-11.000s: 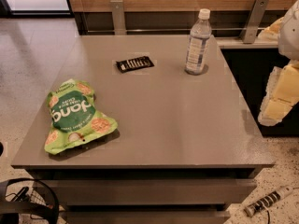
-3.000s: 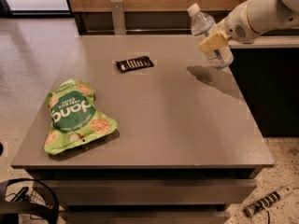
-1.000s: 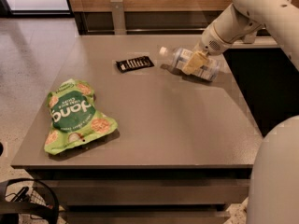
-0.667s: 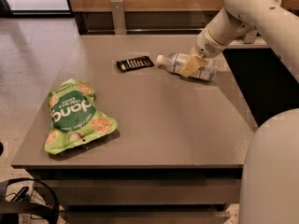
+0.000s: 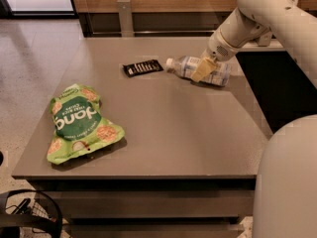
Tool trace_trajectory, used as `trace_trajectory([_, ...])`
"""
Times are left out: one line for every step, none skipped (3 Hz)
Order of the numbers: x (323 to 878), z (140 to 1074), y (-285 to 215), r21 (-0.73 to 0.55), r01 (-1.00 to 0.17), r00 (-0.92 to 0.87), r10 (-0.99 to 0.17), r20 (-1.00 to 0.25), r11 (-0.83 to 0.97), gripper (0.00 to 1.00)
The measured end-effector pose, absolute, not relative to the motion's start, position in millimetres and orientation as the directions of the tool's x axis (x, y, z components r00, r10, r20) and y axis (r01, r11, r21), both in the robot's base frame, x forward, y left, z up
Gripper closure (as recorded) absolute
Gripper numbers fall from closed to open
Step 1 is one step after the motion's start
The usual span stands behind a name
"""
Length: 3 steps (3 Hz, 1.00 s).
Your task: Knock blue plastic bottle over
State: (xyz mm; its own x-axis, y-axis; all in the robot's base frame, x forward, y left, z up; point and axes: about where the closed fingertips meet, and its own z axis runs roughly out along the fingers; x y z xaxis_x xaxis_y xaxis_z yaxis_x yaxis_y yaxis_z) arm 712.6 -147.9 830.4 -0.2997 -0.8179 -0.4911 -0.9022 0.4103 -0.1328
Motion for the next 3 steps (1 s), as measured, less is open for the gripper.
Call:
trace_trajectory([712.7,829.9,-147.1,-0.131,-0.903,-0.3,-0.818,-0.491,0.409,0.37])
trace_trajectory([712.7,830.7,-147.0,-0.131,-0.903,-0.3,-0.818,-0.491,0.409,0.13])
trace_trajectory([713.0,828.2,-145.6,-0.127,-0.904,-0.3,-0.819,-0.489,0.407,0.0])
